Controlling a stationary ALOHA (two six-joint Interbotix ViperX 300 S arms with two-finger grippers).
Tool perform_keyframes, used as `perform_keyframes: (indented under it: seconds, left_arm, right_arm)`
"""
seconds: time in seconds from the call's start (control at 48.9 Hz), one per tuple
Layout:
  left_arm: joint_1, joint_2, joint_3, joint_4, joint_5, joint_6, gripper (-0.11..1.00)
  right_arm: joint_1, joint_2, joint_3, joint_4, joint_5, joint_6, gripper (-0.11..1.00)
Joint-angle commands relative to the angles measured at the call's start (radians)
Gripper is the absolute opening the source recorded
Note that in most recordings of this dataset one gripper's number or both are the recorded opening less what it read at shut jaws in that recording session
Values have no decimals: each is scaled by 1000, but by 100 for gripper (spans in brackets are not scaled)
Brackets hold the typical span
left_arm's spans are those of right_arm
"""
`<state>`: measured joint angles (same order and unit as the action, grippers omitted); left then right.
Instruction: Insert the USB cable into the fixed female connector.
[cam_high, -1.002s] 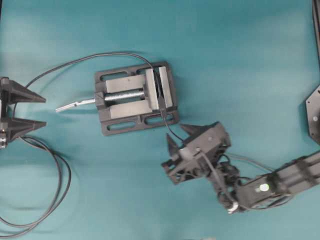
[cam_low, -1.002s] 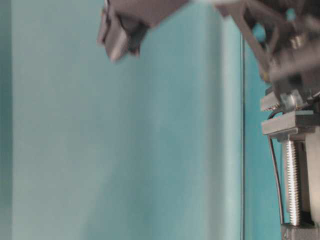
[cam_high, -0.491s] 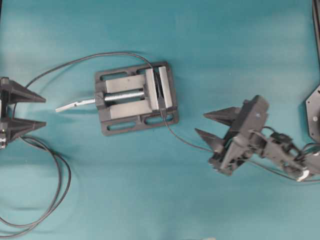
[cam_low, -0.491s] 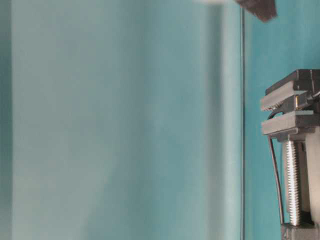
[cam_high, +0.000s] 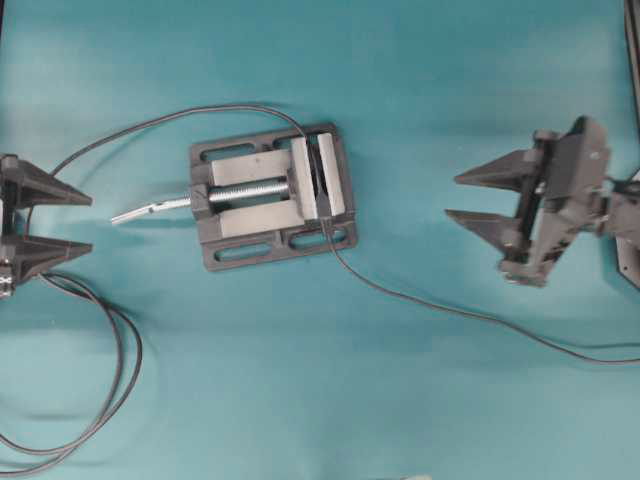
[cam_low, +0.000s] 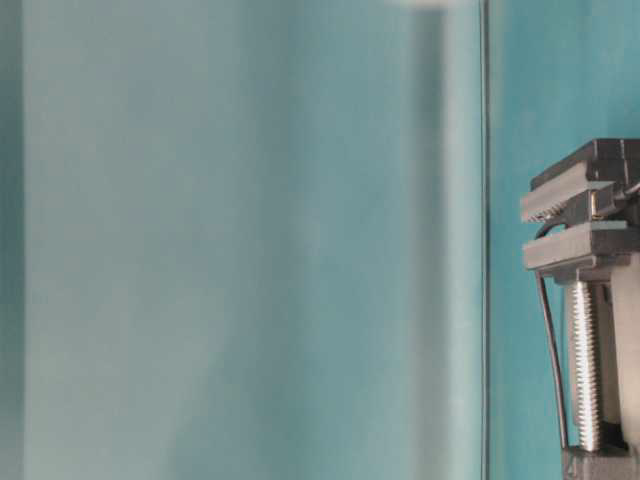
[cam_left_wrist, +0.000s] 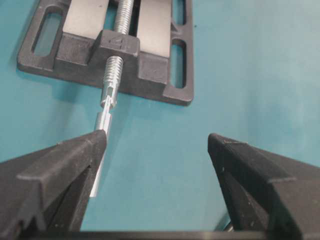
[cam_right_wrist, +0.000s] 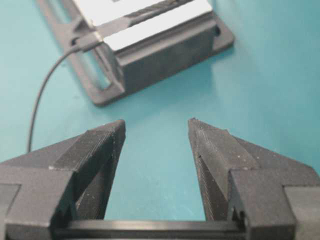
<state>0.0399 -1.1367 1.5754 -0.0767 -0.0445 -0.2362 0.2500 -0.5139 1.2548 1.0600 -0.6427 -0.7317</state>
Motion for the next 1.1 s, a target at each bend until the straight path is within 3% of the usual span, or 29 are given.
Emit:
perform_keyframes:
  seconds: [0.0,0.102,0.204,0.429,0.572,1.084]
  left_arm:
    - [2,9,-14,3,-5,-14,98]
    - [2,9,-14,3,-5,-12,98]
    - [2,9,-14,3,-5,-14,98]
    - [2,9,-14,3,-5,-14,98]
    - [2,9,-14,3,-5,-14,98]
    - [2,8,-14,3,-5,-14,98]
  right_arm:
    - [-25,-83,23,-83,51,17,58]
    - [-31,-178,74,-135,114,32,58]
    - [-31,-267,120,-137,167,34,57]
    - [-31,-382,189,-138,166,35,48]
    - [-29,-411,227,-138,164,35,41]
    - [-31,-416,229,-138,265,31,41]
